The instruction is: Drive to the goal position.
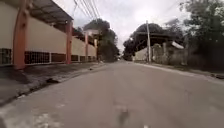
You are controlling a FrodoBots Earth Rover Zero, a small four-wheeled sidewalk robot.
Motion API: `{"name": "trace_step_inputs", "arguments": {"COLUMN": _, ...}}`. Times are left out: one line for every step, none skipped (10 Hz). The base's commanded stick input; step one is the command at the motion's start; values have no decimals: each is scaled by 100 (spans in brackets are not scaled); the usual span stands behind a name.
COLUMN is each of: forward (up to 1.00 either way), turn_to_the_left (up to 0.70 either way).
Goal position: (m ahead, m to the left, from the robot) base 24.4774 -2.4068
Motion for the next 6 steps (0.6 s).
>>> {"name": "trace_step_inputs", "arguments": {"forward": 85, "turn_to_the_left": 14}}
{"name": "trace_step_inputs", "arguments": {"forward": 85, "turn_to_the_left": 9}}
{"name": "trace_step_inputs", "arguments": {"forward": 85, "turn_to_the_left": 1}}
{"name": "trace_step_inputs", "arguments": {"forward": 85, "turn_to_the_left": 6}}
{"name": "trace_step_inputs", "arguments": {"forward": 85, "turn_to_the_left": 1}}
{"name": "trace_step_inputs", "arguments": {"forward": 85, "turn_to_the_left": 6}}
